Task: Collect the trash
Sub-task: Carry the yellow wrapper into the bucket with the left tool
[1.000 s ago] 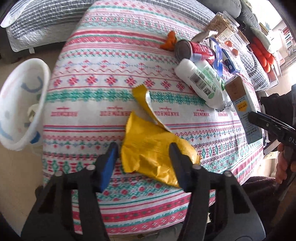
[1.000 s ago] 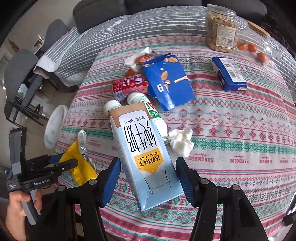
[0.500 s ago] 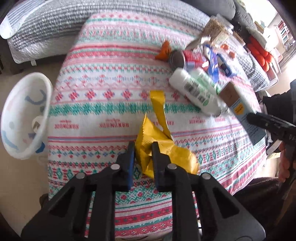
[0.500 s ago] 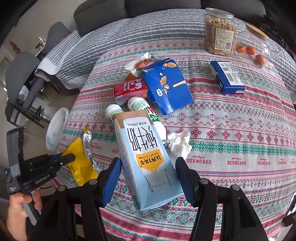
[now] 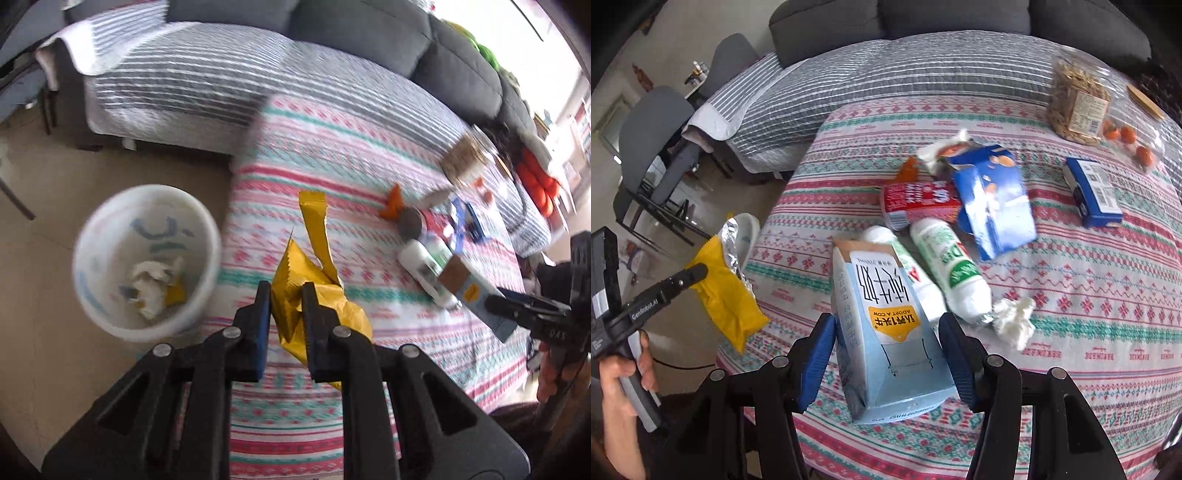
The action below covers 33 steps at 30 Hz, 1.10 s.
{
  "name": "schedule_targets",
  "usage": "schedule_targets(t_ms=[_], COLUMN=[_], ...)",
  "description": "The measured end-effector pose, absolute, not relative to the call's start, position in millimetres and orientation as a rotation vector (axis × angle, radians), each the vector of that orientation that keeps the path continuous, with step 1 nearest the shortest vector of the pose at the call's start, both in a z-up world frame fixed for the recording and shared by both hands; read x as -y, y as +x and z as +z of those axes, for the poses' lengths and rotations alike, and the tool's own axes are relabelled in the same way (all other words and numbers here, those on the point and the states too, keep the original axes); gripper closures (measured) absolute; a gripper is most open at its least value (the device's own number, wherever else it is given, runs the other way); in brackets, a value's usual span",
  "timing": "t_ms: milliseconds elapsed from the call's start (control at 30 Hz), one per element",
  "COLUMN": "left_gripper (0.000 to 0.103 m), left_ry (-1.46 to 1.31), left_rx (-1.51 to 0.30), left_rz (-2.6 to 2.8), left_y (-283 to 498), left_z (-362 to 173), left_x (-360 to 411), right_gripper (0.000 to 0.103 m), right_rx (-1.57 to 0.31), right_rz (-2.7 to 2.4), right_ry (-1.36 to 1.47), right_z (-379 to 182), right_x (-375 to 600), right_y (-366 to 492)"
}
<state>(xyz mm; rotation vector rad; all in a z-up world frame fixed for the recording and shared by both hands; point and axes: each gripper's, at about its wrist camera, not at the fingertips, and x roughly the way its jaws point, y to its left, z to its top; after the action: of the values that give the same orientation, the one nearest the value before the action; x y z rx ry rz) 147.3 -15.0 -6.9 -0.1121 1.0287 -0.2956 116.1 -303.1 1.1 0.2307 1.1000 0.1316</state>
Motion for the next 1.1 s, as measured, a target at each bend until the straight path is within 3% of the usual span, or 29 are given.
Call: schedule_targets(t_ms=[67, 100, 267, 300, 333, 400, 967, 1000, 1067, 1100], left_gripper=[0.085, 0.085, 0.085, 0.085, 0.085, 0.085, 0.085, 0.085, 0.085, 0.085], left_ry=[-0.118, -0.123, -0.126, -0.126, -0.129, -0.133, -0.132, -0.128, -0.118, -0.114], left_rx=[-1.016, -1.01, -0.991, -0.992, -0.993, -0.998, -0.994, -0.994, -0.991, -0.99], left_rz=[-0.27, -0.257, -0.182, -0.175, -0.167, -0.161, -0.135, -0.132, -0.123, -0.119], left_y=[148.7, 149.7, 154.4, 155.5, 156.1, 156.9, 152.2, 151.4, 149.6, 148.8], left_z=[-3.7, -2.9, -3.3, -3.7, -4.5, -5.2, -2.4, -2.7, -2.7, -2.7], left_x=[3.7, -1.7, -27.2, -29.3, -32.9, -37.9, -61.4, -63.1, -66.9, -68.8], right_gripper=[0.076, 0.084, 0.081, 0.066, 0.041, 0.028, 0.028, 0.03, 0.045, 0.045], right_rx=[-1.1, -1.106, -1.143, -1.162, -1.178, -1.2, -1.348, -1.354, -1.362, -1.363], right_rz=[0.158, 0.178, 0.197, 0.207, 0.209, 0.224, 0.351, 0.343, 0.334, 0.332], right_ry=[0.224, 0.221, 0.18, 0.19, 0.192, 0.173, 0.022, 0.003, -0.033, -0.051], right_z=[1.9, 1.7, -4.6, -7.5, -10.3, -15.9, -68.0, -71.3, -76.8, -78.4], right_x=[292.5, 287.5, 262.9, 259.9, 258.0, 249.5, 174.7, 170.2, 162.1, 158.4], right_y=[121.3, 124.5, 138.9, 141.4, 142.9, 142.1, 130.9, 130.9, 131.1, 131.0])
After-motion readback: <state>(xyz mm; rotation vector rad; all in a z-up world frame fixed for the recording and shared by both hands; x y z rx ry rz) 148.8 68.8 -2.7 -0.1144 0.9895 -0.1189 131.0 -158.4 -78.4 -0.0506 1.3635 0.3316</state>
